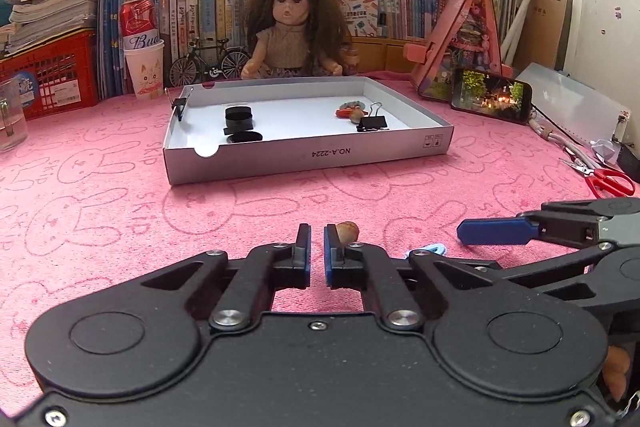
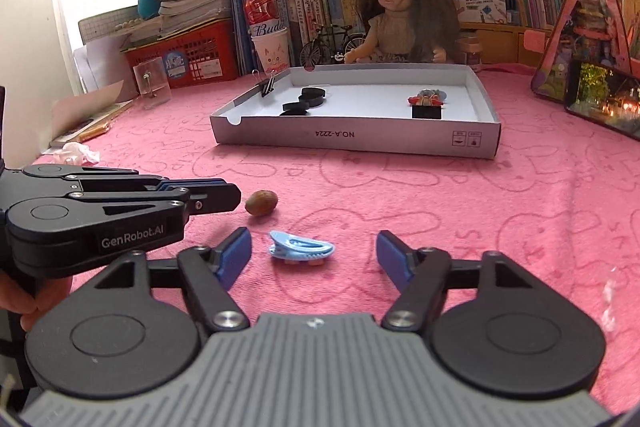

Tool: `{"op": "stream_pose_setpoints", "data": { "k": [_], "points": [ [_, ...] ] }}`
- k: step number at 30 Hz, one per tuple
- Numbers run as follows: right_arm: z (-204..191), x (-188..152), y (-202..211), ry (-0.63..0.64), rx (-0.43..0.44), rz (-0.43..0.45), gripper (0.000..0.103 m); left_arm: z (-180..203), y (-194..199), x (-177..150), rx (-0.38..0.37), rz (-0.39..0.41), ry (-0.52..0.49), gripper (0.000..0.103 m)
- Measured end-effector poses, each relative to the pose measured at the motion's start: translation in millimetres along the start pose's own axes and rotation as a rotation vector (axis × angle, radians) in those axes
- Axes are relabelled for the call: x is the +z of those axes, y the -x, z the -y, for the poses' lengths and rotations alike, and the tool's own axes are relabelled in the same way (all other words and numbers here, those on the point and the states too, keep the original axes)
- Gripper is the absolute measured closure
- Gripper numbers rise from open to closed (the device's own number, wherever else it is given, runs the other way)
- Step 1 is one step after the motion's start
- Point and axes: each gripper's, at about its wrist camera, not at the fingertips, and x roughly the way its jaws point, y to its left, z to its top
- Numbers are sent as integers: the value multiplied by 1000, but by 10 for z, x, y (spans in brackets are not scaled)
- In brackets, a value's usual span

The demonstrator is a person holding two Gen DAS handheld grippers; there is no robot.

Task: Organize rigid objects
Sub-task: 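Grasp the blue hair clip with the right tool while the left tool holds the acorn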

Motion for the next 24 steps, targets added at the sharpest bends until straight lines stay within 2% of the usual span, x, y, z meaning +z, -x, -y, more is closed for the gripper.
{"op": "stream_pose_setpoints", "data": {
  "k": [1, 2, 4, 6, 8, 10, 17, 24],
  "points": [
    [-15, -9, -16, 1, -8, -6, 45, -9, 2, 1, 0, 0, 3, 96],
    [-30, -15, -17, 8, -20, -1, 47, -16, 4, 3, 0, 0, 6, 96],
    [-42, -17, -6, 15, -27, 0, 63, -16, 11, 6, -3, 3, 11, 95],
    [-26, -12, 9, 9, -44, 7, 64, -3, 22, 5, -7, 8, 10, 95],
    [11, -11, 24, 6, -62, 19, 64, 18, 21, 5, -14, 10, 11, 85],
    [64, -3, 41, -4, -79, 28, 64, 52, 2, 1, -17, 11, 12, 80],
    [197, 18, 71, -35, -111, 44, 64, 158, -159, -4, 3, -14, -10, 77],
    [227, 21, 59, -45, -119, 55, 64, 73, -179, -11, 35, -19, -9, 73]
  ]
}}
